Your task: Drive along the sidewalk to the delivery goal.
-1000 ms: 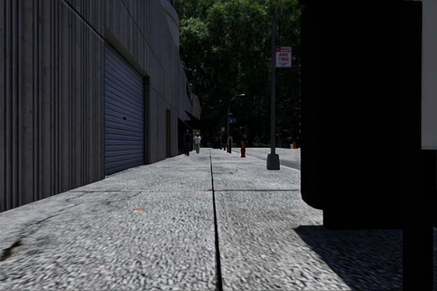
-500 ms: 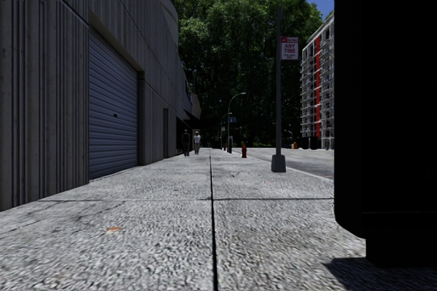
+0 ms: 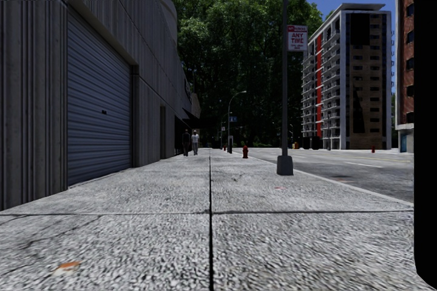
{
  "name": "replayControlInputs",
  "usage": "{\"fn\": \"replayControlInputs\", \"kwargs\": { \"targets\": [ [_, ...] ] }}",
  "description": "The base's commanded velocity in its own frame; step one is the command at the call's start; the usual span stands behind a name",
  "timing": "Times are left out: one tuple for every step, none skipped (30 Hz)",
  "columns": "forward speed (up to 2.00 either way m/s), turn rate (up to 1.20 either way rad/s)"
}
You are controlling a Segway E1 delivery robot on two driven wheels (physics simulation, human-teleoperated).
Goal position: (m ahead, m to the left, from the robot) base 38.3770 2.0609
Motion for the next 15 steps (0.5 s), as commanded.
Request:
{"fn": "replayControlInputs", "kwargs": {
  "targets": [
    [1.35,0.00],
    [1.35,0.00],
    [1.35,0.00],
    [1.35,0.00],
    [1.35,0.00],
    [1.35,0.00],
    [1.35,0.00],
    [1.35,0.00],
    [1.35,0.00],
    [1.35,0.00],
    [1.35,0.00],
    [1.35,0.00],
    [1.35,0.00],
    [1.35,0.00],
    [1.35,0.00]
  ]
}}
